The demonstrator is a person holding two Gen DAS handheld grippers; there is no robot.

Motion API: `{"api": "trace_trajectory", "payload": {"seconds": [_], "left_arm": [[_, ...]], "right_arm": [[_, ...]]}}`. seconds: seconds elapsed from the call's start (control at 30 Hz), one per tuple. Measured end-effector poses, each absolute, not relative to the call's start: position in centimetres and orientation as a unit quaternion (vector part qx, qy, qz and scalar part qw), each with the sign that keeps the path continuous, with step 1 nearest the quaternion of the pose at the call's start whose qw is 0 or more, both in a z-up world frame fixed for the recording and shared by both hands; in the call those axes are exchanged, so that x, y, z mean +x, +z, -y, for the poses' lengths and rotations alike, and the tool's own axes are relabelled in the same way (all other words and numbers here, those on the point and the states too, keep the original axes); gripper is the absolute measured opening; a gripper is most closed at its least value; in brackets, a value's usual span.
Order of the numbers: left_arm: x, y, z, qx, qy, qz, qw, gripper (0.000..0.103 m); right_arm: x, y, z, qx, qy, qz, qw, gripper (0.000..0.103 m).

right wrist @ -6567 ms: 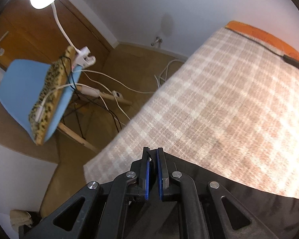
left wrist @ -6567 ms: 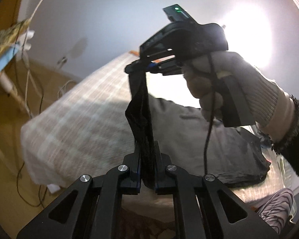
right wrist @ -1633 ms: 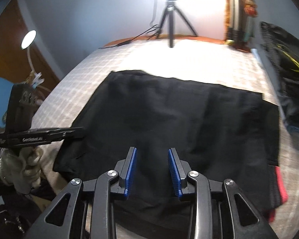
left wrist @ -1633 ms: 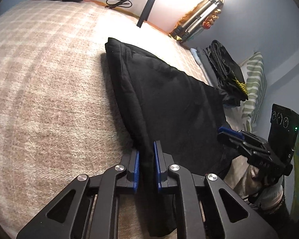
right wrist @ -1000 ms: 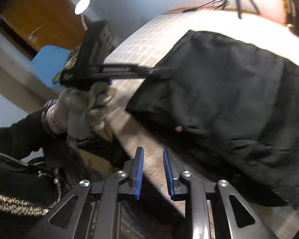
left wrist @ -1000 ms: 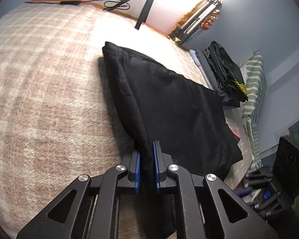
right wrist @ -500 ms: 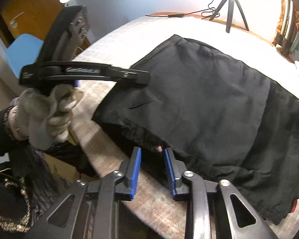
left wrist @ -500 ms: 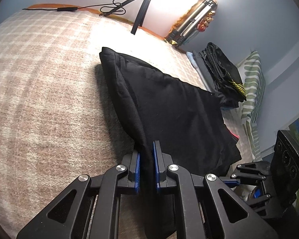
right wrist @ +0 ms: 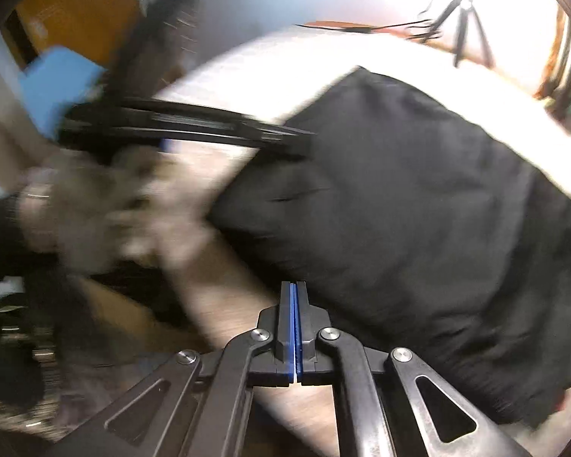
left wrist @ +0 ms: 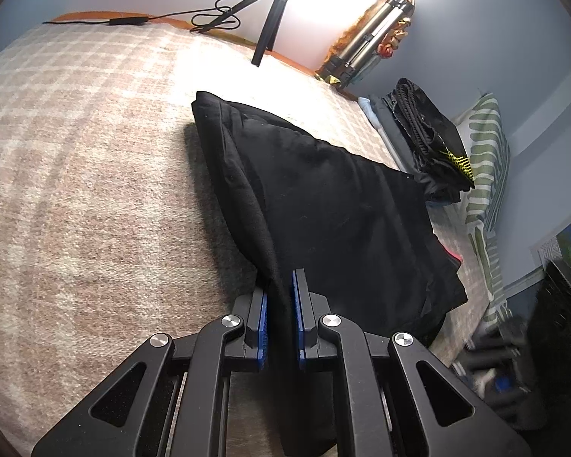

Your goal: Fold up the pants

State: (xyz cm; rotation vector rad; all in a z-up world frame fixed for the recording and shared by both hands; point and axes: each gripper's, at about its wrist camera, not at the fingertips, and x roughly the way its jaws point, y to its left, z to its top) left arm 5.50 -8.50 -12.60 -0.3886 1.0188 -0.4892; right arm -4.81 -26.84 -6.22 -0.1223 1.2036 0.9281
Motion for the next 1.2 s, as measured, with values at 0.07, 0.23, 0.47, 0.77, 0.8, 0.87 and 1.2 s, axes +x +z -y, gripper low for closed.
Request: {"api": "trace_trajectory", "payload": {"seconds": [0.07, 0.23, 0.47, 0.77, 0.8, 0.87, 1.2], "left_arm": [[5.5, -12.6, 8.5, -0.185, -0.231, -0.48, 0.826, 0.009], [5.4, -12.0, 8.7, -0.189, -0.236, -0.469, 0.83, 0.009], [5.3, -11.7, 8.7, -0.189, -0.236, -0.464, 0.832, 0.009], [4.3, -10.4, 10.1, -0.151, -0.241, -0.439, 0.852, 0.009], [4.0, -9.8, 10.7, -0.145, -0.25, -0.428, 0.856, 0.009], [3.6, -9.1, 11.4, -0.14, -0.259, -0.416, 0.861, 0.008], [3.1, -8.2, 14.2, -0.118, -0.274, -0.389, 0.872, 0.008]], "right_arm": [[-6.3, -5.3, 27.2, -0.033, 0.477, -0.547, 0.687, 0.0], [-7.5, -4.5, 28.0, -0.092, 0.432, -0.539, 0.717, 0.07], [-6.7, -3.7, 29.7, -0.055, 0.411, -0.524, 0.744, 0.07], [-6.8, -5.2, 29.4, -0.071, 0.404, -0.544, 0.732, 0.067], [-6.2, -4.9, 29.7, -0.059, 0.399, -0.542, 0.737, 0.067], [-4.4, -3.9, 30.9, -0.024, 0.381, -0.537, 0.752, 0.067], [6.2, -0.2, 31.9, 0.079, 0.334, -0.526, 0.778, 0.068]]}}
